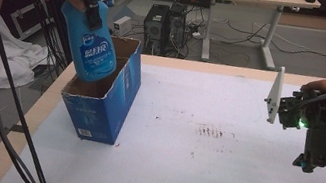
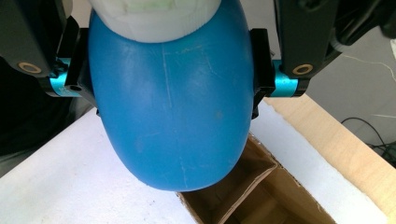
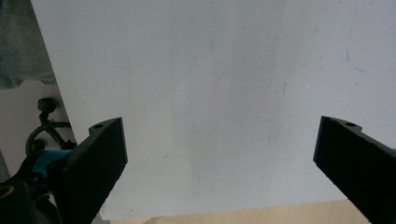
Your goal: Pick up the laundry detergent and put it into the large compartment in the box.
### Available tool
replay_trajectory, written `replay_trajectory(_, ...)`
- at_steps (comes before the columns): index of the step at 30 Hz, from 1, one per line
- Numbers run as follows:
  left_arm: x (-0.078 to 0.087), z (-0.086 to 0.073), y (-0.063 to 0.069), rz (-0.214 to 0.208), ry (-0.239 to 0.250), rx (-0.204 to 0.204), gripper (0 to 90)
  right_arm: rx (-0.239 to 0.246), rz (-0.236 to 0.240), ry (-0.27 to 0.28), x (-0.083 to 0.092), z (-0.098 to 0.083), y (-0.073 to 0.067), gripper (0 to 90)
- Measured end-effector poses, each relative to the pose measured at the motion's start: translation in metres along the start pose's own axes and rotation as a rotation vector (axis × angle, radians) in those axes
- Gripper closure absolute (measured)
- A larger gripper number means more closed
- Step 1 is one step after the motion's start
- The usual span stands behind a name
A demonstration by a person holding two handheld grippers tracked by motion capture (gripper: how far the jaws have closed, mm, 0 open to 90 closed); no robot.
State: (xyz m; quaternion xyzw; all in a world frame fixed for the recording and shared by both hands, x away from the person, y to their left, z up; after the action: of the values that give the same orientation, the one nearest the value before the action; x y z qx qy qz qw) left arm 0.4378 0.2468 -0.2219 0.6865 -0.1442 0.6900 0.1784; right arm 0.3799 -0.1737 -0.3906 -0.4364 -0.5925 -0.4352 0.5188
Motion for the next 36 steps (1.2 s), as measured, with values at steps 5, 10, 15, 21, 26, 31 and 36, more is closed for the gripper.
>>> replay_trajectory(5, -0.014, 0.001, -0.005, -0.011, -0.008, 0.01, 37.1, -0.001, 0.0, -0.003, 0.0, -0.001, 0.0, 1.8)
replay_trajectory(10, -0.034, 0.001, -0.006, -0.014, -0.025, -0.02, 37.1, 0.0, 0.0, -0.004, 0.0, -0.002, -0.001, 1.8)
replay_trajectory(15, -0.056, 0.002, -0.004, -0.021, -0.035, -0.056, 37.1, -0.003, -0.002, -0.005, 0.0, -0.003, -0.001, 1.8)
replay_trajectory(21, -0.074, 0.002, -0.007, -0.009, -0.054, -0.099, 37.1, 0.004, -0.002, -0.005, 0.0, -0.001, 0.0, 1.8)
replay_trajectory(26, -0.093, 0.0, -0.01, -0.01, -0.076, -0.148, 37.1, 0.001, -0.001, -0.007, -0.001, -0.002, 0.0, 1.8)
replay_trajectory(31, -0.113, 0.0, -0.01, -0.003, -0.084, -0.173, 37.1, 0.002, 0.001, -0.009, -0.002, 0.0, 0.001, 1.8)
replay_trajectory(36, -0.128, 0.0, -0.011, -0.01, -0.08, -0.194, 37.1, 0.006, 0.005, -0.011, -0.003, 0.001, 0.001, 1.8)
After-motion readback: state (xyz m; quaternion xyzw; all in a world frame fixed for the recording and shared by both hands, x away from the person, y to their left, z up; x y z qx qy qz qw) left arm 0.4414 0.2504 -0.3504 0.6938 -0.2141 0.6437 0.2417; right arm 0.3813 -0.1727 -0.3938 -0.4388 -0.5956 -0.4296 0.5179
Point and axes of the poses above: each handheld gripper's, and its own axes: x roughly backward along the jaws, z roughly out of its top, y roughly to its right, the point moved 9 cm from there along -x, roughly forward along the jaws, and after that the axes turned 13 degrees about x, right-handed, at the moved point
